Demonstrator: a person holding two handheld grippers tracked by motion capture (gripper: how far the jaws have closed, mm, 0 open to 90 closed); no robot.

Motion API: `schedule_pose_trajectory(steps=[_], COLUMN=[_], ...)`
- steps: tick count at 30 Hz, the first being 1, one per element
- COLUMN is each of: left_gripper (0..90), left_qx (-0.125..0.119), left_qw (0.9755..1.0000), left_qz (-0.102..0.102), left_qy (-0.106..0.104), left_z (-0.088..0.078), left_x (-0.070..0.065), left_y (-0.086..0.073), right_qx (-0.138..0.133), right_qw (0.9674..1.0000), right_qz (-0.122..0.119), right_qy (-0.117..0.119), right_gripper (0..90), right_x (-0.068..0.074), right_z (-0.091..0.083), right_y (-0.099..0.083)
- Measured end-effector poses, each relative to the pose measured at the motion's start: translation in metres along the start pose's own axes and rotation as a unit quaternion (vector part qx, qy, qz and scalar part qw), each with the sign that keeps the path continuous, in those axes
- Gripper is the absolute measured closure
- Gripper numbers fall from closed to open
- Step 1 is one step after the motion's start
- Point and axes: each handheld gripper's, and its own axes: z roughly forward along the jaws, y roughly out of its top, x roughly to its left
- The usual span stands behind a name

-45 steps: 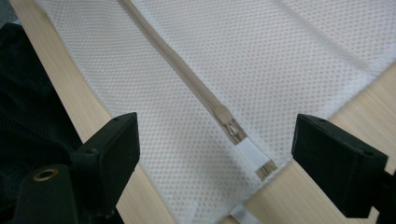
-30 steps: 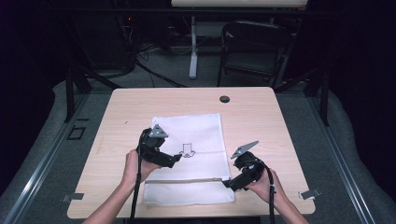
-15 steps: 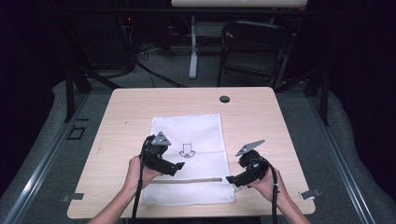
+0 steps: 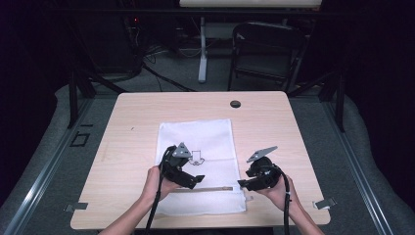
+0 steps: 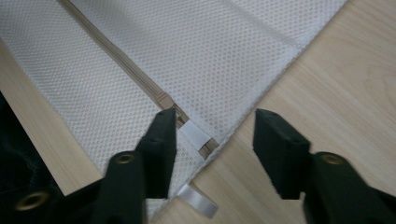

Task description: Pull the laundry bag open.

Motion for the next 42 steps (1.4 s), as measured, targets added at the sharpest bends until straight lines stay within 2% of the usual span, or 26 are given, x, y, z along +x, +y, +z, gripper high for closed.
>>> schedule_pose_trajectory(steps=[7, 10, 14, 18, 19, 20, 23, 27, 28, 31, 33, 34, 36, 40, 42], left_gripper=[15.6, 15.4, 15.8, 21.4, 24.1, 26.1, 32.5, 40.4, 43.8, 51.1, 54.8, 57.9, 60.6, 66.1, 68.6], left_qx=[0.015, 0.022, 0.023, 0.027, 0.023, 0.027, 0.035, 0.040, 0.045, 0.047, 0.057, 0.059, 0.061, 0.061, 0.063], left_qw=[0.9994, 0.9987, 0.9981, 0.9971, 0.9969, 0.9962, 0.9943, 0.9929, 0.9921, 0.9914, 0.9910, 0.9905, 0.9903, 0.9893, 0.9896], left_qz=[0.019, 0.030, 0.034, 0.043, 0.046, 0.050, 0.067, 0.078, 0.082, 0.086, 0.087, 0.087, 0.090, 0.093, 0.091], left_qy=[-0.025, -0.035, -0.046, -0.057, -0.060, -0.066, -0.075, -0.081, -0.084, -0.087, -0.085, -0.089, -0.086, -0.094, -0.091], left_z=[0.023, 0.033, 0.043, 0.052, 0.055, 0.056, 0.062, 0.071, 0.072, 0.078, 0.082, 0.084, 0.087, 0.093, 0.095], left_x=[-0.011, -0.016, -0.021, -0.025, -0.028, -0.029, -0.034, -0.039, -0.040, -0.042, -0.044, -0.044, -0.047, -0.049, -0.050], left_y=[0.002, 0.001, 0.001, 0.002, 0.002, 0.003, 0.004, 0.004, 0.005, 0.005, 0.005, 0.005, 0.005, 0.005, 0.005], right_qx=[0.016, 0.021, 0.024, 0.026, 0.029, 0.027, 0.033, 0.038, 0.038, 0.047, 0.046, 0.056, 0.055, 0.063, 0.064], right_qw=[0.9998, 0.9996, 0.9995, 0.9994, 0.9993, 0.9994, 0.9990, 0.9988, 0.9988, 0.9985, 0.9986, 0.9980, 0.9982, 0.9978, 0.9976], right_qz=[-0.011, -0.015, -0.020, -0.019, -0.023, -0.020, -0.029, -0.029, -0.029, -0.026, -0.025, -0.028, -0.024, -0.018, -0.023], right_qy=[0.005, 0.007, 0.005, 0.010, 0.003, 0.009, 0.008, 0.003, 0.008, 0.007, 0.006, 0.009, 0.010, 0.011, 0.008], right_gripper=[78.2, 84.3, 90.0, 90.0, 90.0, 90.0, 90.0, 90.0, 90.0, 90.0, 90.0, 90.0, 90.0, 90.0, 90.0], right_x=[0.004, 0.005, 0.006, 0.007, 0.007, 0.008, 0.008, 0.009, 0.009, 0.010, 0.010, 0.009, 0.009, 0.008, 0.009], right_z=[0.010, 0.013, 0.018, 0.023, 0.024, 0.027, 0.030, 0.034, 0.035, 0.037, 0.040, 0.041, 0.044, 0.047, 0.048], right_y=[-0.001, -0.002, -0.003, -0.004, -0.004, -0.004, -0.004, -0.003, -0.002, -0.002, -0.002, -0.002, -0.002, -0.004, -0.004])
